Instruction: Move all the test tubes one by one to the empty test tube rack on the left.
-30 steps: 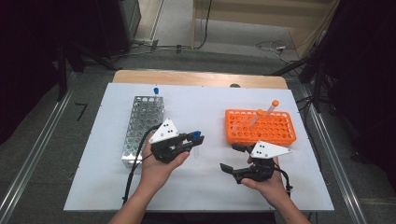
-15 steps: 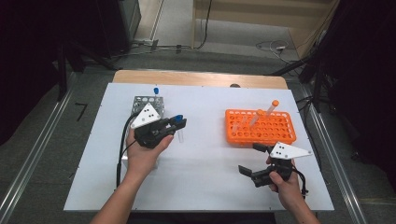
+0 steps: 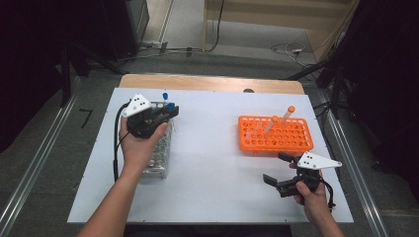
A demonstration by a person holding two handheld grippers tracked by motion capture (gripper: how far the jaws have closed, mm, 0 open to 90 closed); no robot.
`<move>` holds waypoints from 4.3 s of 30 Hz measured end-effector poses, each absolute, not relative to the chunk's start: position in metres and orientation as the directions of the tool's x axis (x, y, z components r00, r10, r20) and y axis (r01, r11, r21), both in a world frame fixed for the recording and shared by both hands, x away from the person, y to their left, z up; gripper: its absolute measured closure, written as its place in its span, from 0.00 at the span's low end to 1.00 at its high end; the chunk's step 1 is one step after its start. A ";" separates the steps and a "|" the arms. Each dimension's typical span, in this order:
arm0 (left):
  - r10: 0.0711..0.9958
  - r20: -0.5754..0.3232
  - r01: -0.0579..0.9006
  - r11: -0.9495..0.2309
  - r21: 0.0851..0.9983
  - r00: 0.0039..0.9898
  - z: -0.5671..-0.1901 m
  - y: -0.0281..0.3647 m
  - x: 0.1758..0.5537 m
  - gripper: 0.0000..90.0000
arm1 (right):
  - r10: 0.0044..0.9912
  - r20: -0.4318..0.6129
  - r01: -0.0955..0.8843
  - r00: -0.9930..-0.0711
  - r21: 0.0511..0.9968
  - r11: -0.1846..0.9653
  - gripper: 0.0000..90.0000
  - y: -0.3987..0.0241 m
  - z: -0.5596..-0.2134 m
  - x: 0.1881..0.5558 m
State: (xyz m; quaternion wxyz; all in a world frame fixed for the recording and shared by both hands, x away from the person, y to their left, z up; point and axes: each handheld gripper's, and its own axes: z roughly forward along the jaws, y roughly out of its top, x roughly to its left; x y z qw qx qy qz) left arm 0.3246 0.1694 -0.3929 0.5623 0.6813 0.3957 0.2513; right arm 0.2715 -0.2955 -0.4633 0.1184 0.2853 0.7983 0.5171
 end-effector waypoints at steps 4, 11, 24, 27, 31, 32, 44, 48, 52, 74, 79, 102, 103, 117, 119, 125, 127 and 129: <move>0.841 -0.100 0.260 -0.050 0.964 0.532 -0.392 0.176 0.334 0.85 | 0.584 0.100 0.332 -0.806 0.893 0.305 0.00 -0.295 -0.465 0.273; 0.871 -0.086 0.246 -0.041 0.968 0.484 -0.391 0.184 0.350 0.85 | 0.592 0.102 0.336 -0.799 0.892 0.301 0.00 -0.296 -0.468 0.275; 0.910 -0.110 0.241 0.012 0.970 0.399 -0.401 0.191 0.378 0.85 | 0.598 0.104 0.339 -0.795 0.893 0.296 0.00 -0.297 -0.470 0.277; 0.917 -0.110 0.248 0.012 0.969 0.384 -0.404 0.191 0.382 0.85 | 0.596 0.103 0.339 -0.797 0.892 0.298 0.00 -0.296 -0.470 0.276; 0.925 -0.103 0.258 0.006 0.966 0.365 -0.409 0.192 0.387 0.85 | 0.594 0.106 0.340 -0.798 0.892 0.298 0.00 -0.297 -0.471 0.277; 0.926 -0.103 0.261 0.005 0.965 0.363 -0.410 0.192 0.388 0.85 | 0.594 0.106 0.340 -0.797 0.892 0.298 0.00 -0.297 -0.471 0.277; 0.934 -0.083 0.309 -0.030 0.950 0.346 -0.423 0.188 0.391 0.85 | 0.593 0.102 0.337 -0.799 0.893 0.300 0.00 -0.297 -0.471 0.277; 0.936 -0.061 0.340 -0.064 0.938 0.345 -0.425 0.185 0.391 0.85 | 0.594 0.104 0.339 -0.797 0.892 0.298 0.00 -0.297 -0.471 0.277; 0.936 -0.037 0.361 -0.098 0.927 0.349 -0.426 0.181 0.391 0.84 | 0.594 0.103 0.339 -0.797 0.892 0.300 0.00 -0.296 -0.472 0.278; 0.934 -0.068 0.441 -0.101 0.892 0.352 -0.429 0.180 0.390 0.67 | 0.593 0.103 0.343 -0.799 0.887 0.309 0.00 -0.295 -0.473 0.278; 0.921 -0.113 0.424 -0.062 0.904 0.374 -0.424 0.181 0.383 0.43 | 0.594 0.102 0.342 -0.798 0.888 0.308 0.00 -0.295 -0.472 0.278; 0.823 -0.194 0.356 -0.010 0.935 0.534 -0.411 0.167 0.302 0.00 | 0.643 0.103 0.348 -0.759 0.899 0.267 0.01 -0.305 -0.467 0.289; 0.821 -0.192 0.355 -0.015 0.935 0.538 -0.412 0.165 0.299 0.00 | 0.645 0.103 0.349 -0.757 0.899 0.266 0.01 -0.305 -0.466 0.289; 0.776 -0.204 0.343 -0.016 0.939 0.596 -0.423 0.145 0.269 0.00 | 0.699 0.111 0.378 -0.706 0.895 0.239 0.01 -0.313 -0.462 0.307; 0.775 -0.203 0.345 -0.020 0.938 0.598 -0.426 0.144 0.266 0.00 | 0.710 0.107 0.376 -0.696 0.897 0.233 0.02 -0.315 -0.459 0.311; 0.775 -0.210 0.359 -0.024 0.933 0.597 -0.433 0.145 0.262 0.00 | 0.751 0.097 0.379 -0.654 0.900 0.214 0.03 -0.322 -0.453 0.327; 0.775 -0.213 0.360 -0.019 0.933 0.595 -0.434 0.145 0.262 0.00 | 0.765 0.090 0.377 -0.637 0.902 0.208 0.04 -0.324 -0.452 0.333; 0.775 -0.214 0.360 -0.018 0.933 0.595 -0.434 0.145 0.261 0.00 | 0.778 0.103 0.392 -0.620 0.899 0.193 0.06 -0.325 -0.453 0.341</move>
